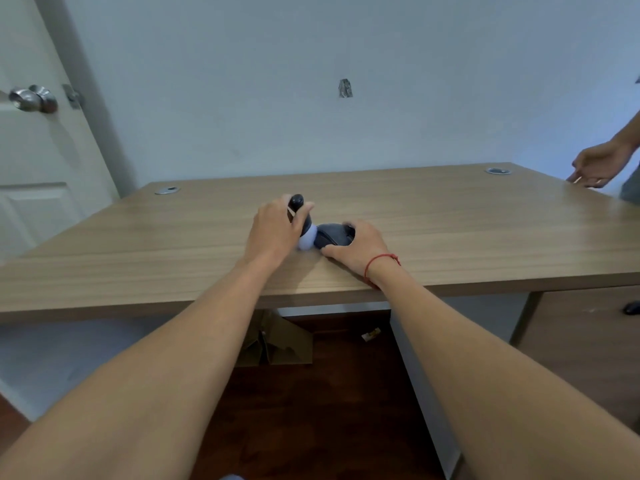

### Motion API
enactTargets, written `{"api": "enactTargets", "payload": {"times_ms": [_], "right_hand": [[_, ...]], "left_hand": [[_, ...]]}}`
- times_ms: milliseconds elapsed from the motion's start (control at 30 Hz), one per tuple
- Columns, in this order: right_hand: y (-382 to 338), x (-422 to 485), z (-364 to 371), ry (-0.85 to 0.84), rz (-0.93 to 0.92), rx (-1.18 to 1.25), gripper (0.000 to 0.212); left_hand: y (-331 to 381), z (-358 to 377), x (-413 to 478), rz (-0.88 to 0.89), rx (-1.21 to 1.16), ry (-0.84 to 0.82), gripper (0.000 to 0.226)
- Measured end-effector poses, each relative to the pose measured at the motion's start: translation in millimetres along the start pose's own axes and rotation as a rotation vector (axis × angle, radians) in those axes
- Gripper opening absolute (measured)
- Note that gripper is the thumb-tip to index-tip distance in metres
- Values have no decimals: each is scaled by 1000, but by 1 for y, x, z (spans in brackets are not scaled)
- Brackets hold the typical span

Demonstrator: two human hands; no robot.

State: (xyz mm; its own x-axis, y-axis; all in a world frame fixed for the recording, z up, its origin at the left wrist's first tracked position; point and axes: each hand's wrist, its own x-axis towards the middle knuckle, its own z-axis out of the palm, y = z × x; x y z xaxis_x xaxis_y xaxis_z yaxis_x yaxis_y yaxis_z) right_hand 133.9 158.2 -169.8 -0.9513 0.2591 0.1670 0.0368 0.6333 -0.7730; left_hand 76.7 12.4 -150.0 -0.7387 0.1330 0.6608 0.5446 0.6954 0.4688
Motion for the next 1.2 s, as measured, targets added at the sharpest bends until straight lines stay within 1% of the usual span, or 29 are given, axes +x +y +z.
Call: {"api": "enactTargets", "payload": {"times_ms": [133, 167, 233, 300, 367, 433, 500, 567, 633, 733, 767, 867, 900, 933, 1033, 1067, 1167, 1200], "right_hand": [[2, 3, 1, 1, 3, 46, 57], [3, 5, 2, 0, -6, 44, 57], [3, 6, 2, 0, -19, 37, 60], [5, 6, 3, 0, -19, 49, 68], [6, 6, 4, -5, -24, 64, 75], [7, 7, 4, -3, -41, 62, 73], [7, 7, 4, -11, -60, 52, 68], [9, 7, 3, -33, -57, 57, 70], [10, 8, 3, -36, -57, 58, 72], [9, 12, 5, -23, -76, 50, 73], [9, 12, 5, -18, -79, 47, 74], [11, 10, 5, -37, -85, 32, 77], [11, 10, 4, -35, -84, 32, 77], [11, 10, 4, -31, -84, 29, 76], [11, 11, 5, -24, -98, 10, 70], [11, 11, 5, -24, -101, -2, 68], [9, 9, 4, -47, -101, -49, 66], [8, 8, 4, -50, -96, -66, 66]], "left_hand": [[8, 0, 3, -57, -195, 85, 39], [7, 3, 2, -63, -184, 70, 39], [0, 7, -2, -74, -82, 2, 36], [-7, 5, -1, -119, -43, -13, 34], [-5, 1, 2, -167, -141, 62, 34], [1, 0, 7, -197, -264, 121, 36], [2, 4, 9, -182, -204, 56, 36], [-5, 6, 10, -173, -99, -6, 38], [-8, 1, 14, -155, -78, -8, 38], [1, -5, 22, -84, -131, 35, 38], [2, -4, 24, -69, -126, 17, 37], [-7, 2, 19, -72, 13, -96, 35], [-10, 2, 18, -77, 28, -102, 35], [-11, 2, 17, -76, 11, -83, 36], [-2, 2, 14, -100, -185, 77, 37], [1, 3, 14, -96, -196, 80, 36], [0, 3, 15, -71, -1, -77, 33], [0, 1, 19, -77, 22, -96, 36]]}}
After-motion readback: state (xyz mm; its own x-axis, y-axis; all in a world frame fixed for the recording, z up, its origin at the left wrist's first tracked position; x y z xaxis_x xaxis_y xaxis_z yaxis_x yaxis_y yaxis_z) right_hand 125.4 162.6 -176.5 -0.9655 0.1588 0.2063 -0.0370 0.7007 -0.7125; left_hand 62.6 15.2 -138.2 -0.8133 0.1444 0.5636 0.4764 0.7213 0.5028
